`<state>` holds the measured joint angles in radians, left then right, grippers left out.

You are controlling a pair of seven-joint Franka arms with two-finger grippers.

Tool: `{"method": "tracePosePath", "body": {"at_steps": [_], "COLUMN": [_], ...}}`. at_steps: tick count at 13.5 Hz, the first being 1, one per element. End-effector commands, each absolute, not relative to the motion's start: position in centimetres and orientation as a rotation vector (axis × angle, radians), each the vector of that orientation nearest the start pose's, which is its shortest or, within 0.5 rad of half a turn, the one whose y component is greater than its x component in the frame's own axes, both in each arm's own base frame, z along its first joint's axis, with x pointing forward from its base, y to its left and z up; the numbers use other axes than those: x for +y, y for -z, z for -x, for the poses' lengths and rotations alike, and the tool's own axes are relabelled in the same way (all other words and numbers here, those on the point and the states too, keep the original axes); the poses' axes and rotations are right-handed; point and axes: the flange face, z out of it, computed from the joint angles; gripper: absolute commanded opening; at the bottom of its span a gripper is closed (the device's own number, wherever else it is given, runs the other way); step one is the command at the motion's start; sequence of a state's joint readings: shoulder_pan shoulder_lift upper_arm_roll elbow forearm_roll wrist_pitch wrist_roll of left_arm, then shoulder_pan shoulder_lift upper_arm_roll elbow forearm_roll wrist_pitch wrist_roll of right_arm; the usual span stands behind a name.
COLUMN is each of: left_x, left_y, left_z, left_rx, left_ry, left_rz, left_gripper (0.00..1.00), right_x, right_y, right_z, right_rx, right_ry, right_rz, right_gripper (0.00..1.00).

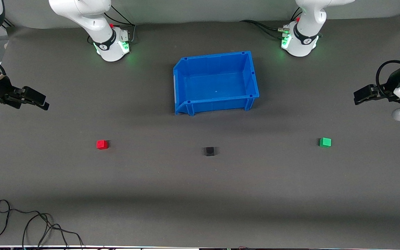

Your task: Attach green and red cubes to black cube

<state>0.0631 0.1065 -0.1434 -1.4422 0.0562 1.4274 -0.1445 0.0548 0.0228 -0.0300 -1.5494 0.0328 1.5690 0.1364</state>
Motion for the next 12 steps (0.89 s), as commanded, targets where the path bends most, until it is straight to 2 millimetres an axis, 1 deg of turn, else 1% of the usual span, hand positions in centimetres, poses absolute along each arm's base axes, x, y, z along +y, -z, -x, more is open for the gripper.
{"method": "tracePosePath", "body": {"at_steps": [1,2,4,6,7,8,9,10,12], "left_x": [-3.1,-3.0,-1.7,-1.7,-1.7,-1.7,-1.7,-1.9,-2.0], "left_y": [-61.7,-61.7,-61.8,-61.6,-61.6,-61.6,-61.7,-61.8,-61.3], "left_z": [-56.8,-56.9,-57.0,-57.1,-57.1,-57.1,-57.1,-57.1,-57.3], "left_rx": [-0.096,-0.112,-0.179,-0.226,-0.228,-0.233,-0.266,-0.380,-0.683], "left_ry": [-0.153,-0.143,-0.135,-0.138,-0.140,-0.140,-0.136,-0.131,-0.136], "left_rz": [3.087,3.085,3.080,3.071,3.070,3.072,3.073,3.063,3.006], "left_gripper": [1.00,1.00,1.00,1.00,1.00,1.00,1.00,1.00,0.99], "right_x": [1.9,1.8,1.7,1.7,1.4,1.2,0.6,0.6,0.8], "right_y": [-62.7,-63.1,-63.1,-63.0,-63.1,-63.1,-63.1,-63.1,-62.9], "right_z": [-56.2,-56.3,-56.5,-56.5,-56.6,-56.6,-56.6,-56.5,-56.4], "right_rx": [0.156,0.163,0.165,0.196,0.256,0.266,0.275,0.261,0.249], "right_ry": [-0.006,0.008,0.011,0.008,0.010,0.010,0.008,0.003,-0.009], "right_rz": [3.130,3.127,3.126,3.124,3.121,3.120,3.119,3.119,3.120], "right_gripper": [1.00,1.00,1.00,1.00,1.00,1.00,1.00,1.00,1.00]}}
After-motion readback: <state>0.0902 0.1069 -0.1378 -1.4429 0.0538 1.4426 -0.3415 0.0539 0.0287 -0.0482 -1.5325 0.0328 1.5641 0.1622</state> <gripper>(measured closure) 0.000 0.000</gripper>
